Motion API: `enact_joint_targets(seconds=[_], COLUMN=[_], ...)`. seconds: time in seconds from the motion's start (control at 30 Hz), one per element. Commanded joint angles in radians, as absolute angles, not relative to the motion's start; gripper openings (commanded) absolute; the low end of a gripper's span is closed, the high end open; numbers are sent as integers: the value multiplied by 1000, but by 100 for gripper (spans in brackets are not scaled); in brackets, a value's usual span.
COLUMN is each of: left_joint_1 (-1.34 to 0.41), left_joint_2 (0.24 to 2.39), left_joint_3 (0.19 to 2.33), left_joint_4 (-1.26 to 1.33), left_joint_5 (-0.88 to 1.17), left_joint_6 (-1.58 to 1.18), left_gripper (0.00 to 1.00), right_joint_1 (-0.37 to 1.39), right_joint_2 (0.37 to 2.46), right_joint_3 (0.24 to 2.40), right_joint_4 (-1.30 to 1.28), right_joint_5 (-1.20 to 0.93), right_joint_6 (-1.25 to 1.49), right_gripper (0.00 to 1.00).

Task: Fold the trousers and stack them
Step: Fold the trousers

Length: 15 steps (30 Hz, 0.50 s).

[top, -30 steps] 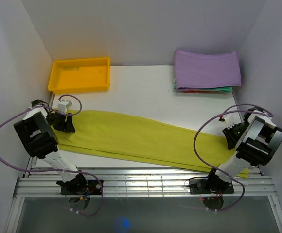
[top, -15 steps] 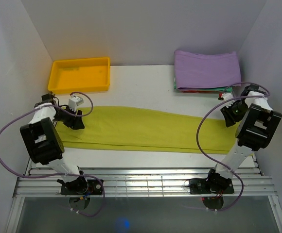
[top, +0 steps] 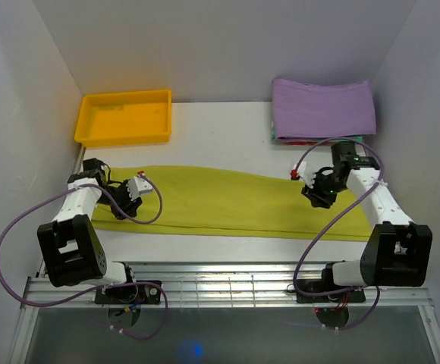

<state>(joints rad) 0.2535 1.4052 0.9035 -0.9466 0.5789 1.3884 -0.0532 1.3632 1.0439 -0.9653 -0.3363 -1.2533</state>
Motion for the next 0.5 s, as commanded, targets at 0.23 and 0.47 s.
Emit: enact_joint_targets(seconds=[0.23, 0.47], left_joint_1=[397, 607], left_joint_2=[1465, 1566], left_joint_3=[992, 1141], left_joint_4=[-960, -1111], left_joint_5=[574, 686], left_joint_6=[1473, 1489], left_gripper=[59, 62], right_joint_1=[619, 873], right_joint_2=[1423, 1646], right_joint_3=[1028, 1184], right_joint_4=[-497, -414], right_joint_5=[-288, -244], right_joint_6=[-730, -644], right_gripper=[38, 34])
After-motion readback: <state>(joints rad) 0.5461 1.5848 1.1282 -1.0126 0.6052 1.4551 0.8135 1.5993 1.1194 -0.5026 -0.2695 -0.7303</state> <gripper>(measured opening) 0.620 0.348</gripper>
